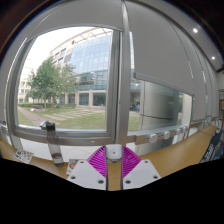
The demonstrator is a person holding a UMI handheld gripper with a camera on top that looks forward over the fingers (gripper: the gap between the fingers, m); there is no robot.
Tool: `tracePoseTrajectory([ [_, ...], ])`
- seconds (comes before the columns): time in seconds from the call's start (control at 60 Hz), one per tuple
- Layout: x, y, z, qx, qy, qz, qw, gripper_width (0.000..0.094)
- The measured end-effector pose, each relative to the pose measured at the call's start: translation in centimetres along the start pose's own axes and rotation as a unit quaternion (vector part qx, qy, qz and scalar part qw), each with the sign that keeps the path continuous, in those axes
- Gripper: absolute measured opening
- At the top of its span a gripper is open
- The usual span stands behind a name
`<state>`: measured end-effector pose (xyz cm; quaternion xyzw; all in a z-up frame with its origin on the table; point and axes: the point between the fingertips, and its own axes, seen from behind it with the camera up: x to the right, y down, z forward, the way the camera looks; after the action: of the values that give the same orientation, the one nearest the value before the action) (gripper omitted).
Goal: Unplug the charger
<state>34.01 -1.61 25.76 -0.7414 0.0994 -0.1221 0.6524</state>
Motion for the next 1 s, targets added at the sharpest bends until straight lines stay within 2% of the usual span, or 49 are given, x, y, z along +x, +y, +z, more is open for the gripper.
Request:
tracePoseTrajectory([
  [0.133, 3.4, 9.9, 1.7, -0.080, 0.009, 0.016, 0.997, 0.0154],
  [0.233, 4.7, 15.6, 3.0, -0.119, 0.007, 0.010, 0.993, 0.0153],
  [0.367, 5.0, 19.8, 4.2, -0.147, -0.016, 0.018, 0.989, 0.0168],
  [0.583, 4.5, 23.9, 5.1, -0.175, -0.051, 0.035, 0.983, 0.0206],
  [0.717, 4.4, 24.2, 5.1, -0.166, -0.061, 0.032, 0.984, 0.0260],
  [0.833, 5.0, 23.9, 5.1, -0.168, -0.050, 0.023, 0.984, 0.0524],
  [1.0, 4.5, 17.8, 3.0, -0.121, -0.048, 0.029, 0.991, 0.0588],
])
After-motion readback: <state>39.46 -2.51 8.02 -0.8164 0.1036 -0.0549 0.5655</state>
